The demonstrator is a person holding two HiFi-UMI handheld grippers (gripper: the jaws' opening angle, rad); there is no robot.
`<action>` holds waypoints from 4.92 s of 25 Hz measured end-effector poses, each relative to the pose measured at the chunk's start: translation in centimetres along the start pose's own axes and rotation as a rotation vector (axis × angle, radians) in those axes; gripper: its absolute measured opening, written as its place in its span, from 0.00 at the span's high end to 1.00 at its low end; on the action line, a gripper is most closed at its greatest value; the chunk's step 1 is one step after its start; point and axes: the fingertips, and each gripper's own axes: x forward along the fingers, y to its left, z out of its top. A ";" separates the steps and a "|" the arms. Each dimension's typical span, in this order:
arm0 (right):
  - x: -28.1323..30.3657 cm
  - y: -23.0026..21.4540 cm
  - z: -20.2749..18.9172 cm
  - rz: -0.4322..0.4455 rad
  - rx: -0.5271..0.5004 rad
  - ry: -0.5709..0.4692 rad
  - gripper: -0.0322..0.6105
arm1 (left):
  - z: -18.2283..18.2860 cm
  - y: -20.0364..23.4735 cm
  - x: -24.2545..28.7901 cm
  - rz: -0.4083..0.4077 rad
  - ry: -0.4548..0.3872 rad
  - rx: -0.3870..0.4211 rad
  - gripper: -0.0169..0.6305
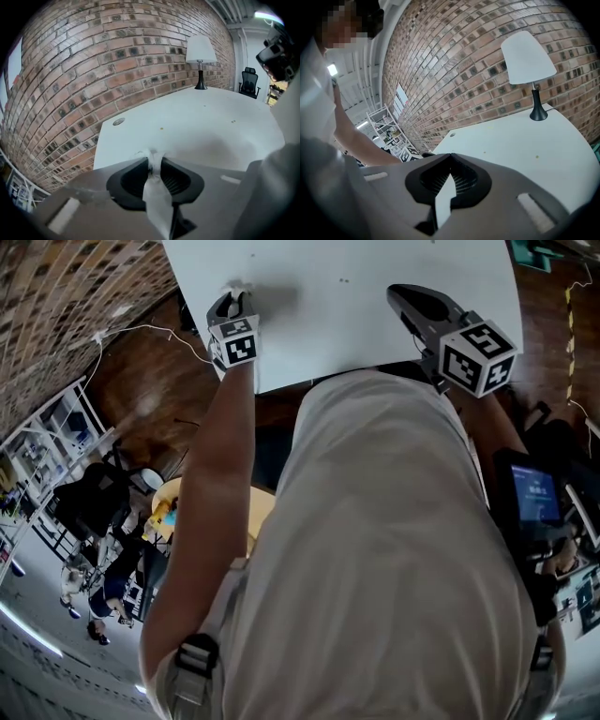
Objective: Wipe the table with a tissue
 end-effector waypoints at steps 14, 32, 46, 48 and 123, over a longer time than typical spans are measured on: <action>0.6 0.4 0.4 0.030 0.001 0.000 0.94 | -0.6 -2.3 -0.9 0.020 -0.030 -0.046 0.86; 1.9 0.3 1.1 0.065 0.040 -0.017 0.94 | 2.9 -10.6 -3.4 -0.309 -0.079 -0.329 0.84; 1.0 0.4 1.2 0.041 0.057 -0.039 0.94 | 3.4 1.4 -1.8 -0.150 -0.137 -0.481 0.84; 0.9 0.3 1.0 0.038 0.063 -0.037 0.94 | 4.4 0.9 -0.9 -0.185 -0.127 -0.457 0.83; -0.5 0.6 -0.3 -0.095 -0.028 -0.072 0.94 | 7.0 -13.8 -6.0 -0.589 -0.192 -0.389 0.86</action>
